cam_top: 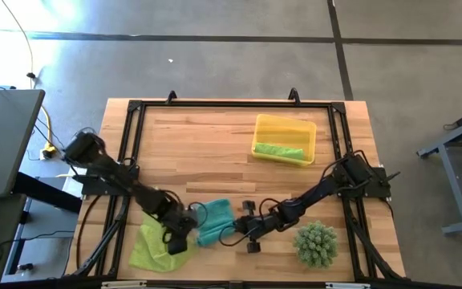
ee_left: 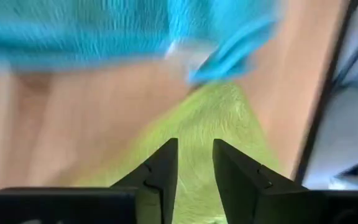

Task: Roll microfiber towels into tight, uniform cylinder then place into a basket
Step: Roll the blue microfiber towel

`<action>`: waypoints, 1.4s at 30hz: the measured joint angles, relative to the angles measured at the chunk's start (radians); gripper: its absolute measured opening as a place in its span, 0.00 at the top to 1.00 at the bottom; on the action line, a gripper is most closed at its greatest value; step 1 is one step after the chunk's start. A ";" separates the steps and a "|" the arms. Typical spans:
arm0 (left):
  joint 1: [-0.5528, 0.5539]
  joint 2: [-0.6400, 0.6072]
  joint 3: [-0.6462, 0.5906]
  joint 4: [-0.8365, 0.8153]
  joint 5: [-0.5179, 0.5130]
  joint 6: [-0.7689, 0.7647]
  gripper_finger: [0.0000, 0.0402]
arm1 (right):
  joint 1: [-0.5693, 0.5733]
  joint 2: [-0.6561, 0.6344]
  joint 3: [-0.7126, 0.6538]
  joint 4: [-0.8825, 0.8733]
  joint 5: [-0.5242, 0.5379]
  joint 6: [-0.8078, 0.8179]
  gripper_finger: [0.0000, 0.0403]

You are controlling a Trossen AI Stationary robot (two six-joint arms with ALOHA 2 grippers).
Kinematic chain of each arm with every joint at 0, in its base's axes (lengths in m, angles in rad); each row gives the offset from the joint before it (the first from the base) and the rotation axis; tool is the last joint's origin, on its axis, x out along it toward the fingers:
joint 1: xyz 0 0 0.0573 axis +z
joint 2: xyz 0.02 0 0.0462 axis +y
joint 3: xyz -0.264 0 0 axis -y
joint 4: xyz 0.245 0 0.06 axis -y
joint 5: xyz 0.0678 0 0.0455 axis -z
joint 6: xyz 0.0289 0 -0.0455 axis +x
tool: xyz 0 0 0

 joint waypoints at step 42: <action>-0.208 0.108 0.022 0.151 -0.743 0.477 0.54 | -0.122 0.002 -0.001 0.048 -0.138 0.203 0.97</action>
